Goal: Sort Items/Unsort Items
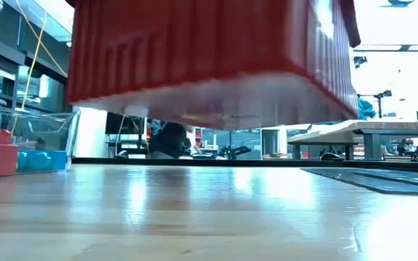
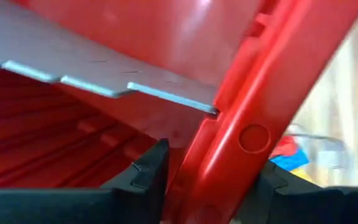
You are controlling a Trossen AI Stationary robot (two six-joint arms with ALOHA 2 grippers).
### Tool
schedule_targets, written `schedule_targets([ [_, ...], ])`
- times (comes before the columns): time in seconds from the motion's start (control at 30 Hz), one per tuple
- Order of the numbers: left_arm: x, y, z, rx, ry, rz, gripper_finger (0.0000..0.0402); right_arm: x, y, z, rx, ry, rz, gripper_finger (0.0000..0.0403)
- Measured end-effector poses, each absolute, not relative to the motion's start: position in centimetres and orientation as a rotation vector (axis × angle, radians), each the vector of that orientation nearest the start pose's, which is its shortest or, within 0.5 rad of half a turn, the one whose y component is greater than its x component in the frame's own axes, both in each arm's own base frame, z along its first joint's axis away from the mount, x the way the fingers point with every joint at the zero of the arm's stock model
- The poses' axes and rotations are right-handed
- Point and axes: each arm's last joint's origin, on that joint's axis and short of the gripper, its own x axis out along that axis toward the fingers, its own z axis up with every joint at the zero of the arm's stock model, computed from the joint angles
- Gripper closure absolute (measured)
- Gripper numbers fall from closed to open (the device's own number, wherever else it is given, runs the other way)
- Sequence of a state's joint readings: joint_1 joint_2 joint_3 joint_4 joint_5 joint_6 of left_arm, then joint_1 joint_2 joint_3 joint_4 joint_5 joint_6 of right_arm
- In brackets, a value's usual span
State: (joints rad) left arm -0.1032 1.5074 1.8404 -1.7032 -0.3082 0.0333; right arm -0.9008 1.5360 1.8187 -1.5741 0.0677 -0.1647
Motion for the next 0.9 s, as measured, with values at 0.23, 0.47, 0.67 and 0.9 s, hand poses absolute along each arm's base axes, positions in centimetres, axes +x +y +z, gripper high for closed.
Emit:
schedule_targets([
  [0.23,18.3,4.0,42.5,0.501,1.431,0.498,0.0245,15.6,-20.0,40.2,0.494,1.231,-0.752,0.0290],
  [0.47,17.0,8.3,39.5,0.505,1.673,0.536,0.0238,16.0,-19.9,40.1,0.618,1.169,-0.753,0.0322],
  [0.67,18.5,10.5,36.4,0.585,1.787,0.432,0.0237,16.0,-19.5,40.2,0.718,1.142,-0.789,0.0330],
  [0.9,22.3,16.0,35.1,0.293,1.248,0.940,0.0228,17.4,-18.7,40.4,0.907,1.023,-0.729,0.0338],
])
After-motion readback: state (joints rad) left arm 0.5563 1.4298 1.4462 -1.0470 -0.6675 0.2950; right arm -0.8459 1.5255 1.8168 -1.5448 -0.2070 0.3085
